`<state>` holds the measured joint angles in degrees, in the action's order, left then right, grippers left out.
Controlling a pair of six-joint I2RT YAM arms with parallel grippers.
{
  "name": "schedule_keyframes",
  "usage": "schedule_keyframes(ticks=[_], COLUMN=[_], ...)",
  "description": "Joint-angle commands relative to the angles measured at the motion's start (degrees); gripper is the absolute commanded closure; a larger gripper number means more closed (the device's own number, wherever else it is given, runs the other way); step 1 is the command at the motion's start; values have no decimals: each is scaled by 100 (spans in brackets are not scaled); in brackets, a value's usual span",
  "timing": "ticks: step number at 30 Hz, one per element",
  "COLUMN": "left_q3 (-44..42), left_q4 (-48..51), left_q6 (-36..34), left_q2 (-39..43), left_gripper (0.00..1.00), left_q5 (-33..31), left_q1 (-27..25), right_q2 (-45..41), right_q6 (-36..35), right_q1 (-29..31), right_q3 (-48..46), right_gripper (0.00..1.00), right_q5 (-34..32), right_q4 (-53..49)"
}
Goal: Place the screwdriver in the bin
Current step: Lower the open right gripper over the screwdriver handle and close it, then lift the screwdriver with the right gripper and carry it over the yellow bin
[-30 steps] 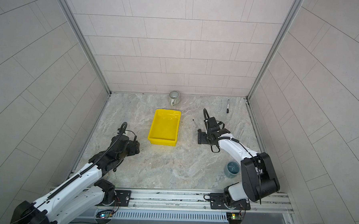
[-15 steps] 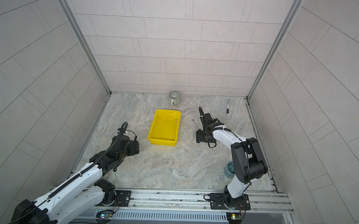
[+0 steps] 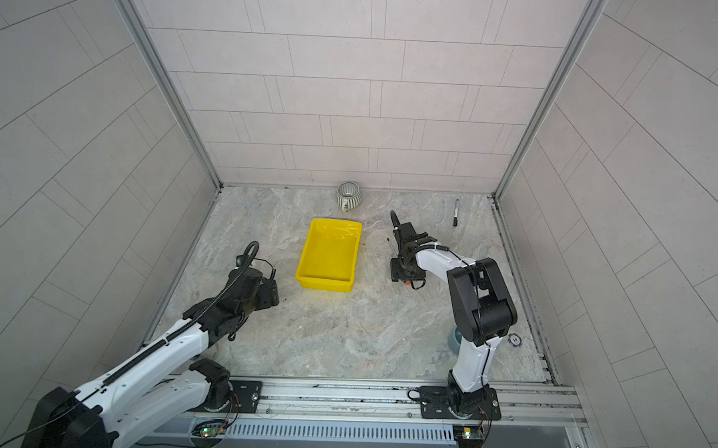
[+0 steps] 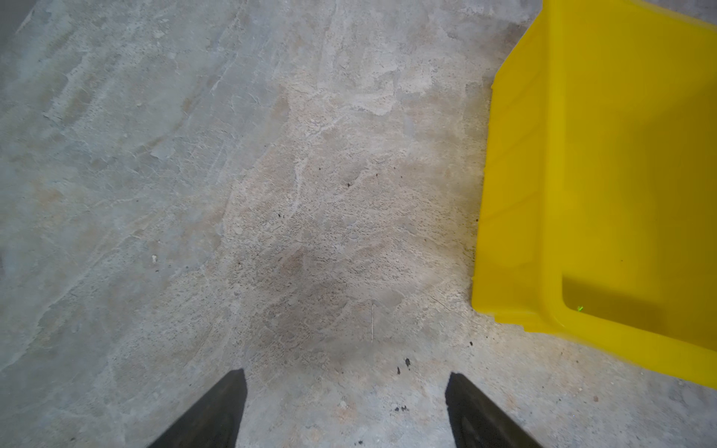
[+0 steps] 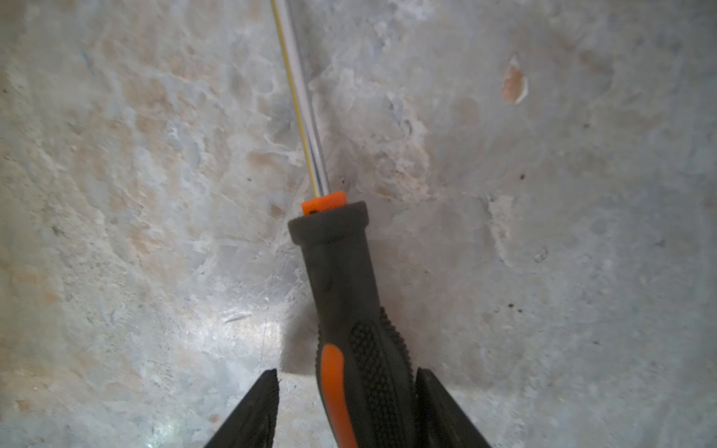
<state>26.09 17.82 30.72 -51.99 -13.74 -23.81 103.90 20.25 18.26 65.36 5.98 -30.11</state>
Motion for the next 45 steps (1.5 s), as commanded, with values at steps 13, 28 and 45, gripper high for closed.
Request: schedule_keyframes(ticks=[13,28,45], left_q3=[9,116,-86], left_q4=[-5,5,-95], left_q6=[365,310,355], left_q2=[40,-149,270], left_gripper=[14,13,12], left_q5=[-323,-20,-170], left_q1=[-27,-27,-18], right_q2=[-389,-2377,359], right_q6=[486,3231,4782], right_q1=[406,2397,3250], right_q3=[-525,-671,1129], right_gripper=[87,100,100], right_q5=[-43,-876,-567], right_q4=[171,1028,2617])
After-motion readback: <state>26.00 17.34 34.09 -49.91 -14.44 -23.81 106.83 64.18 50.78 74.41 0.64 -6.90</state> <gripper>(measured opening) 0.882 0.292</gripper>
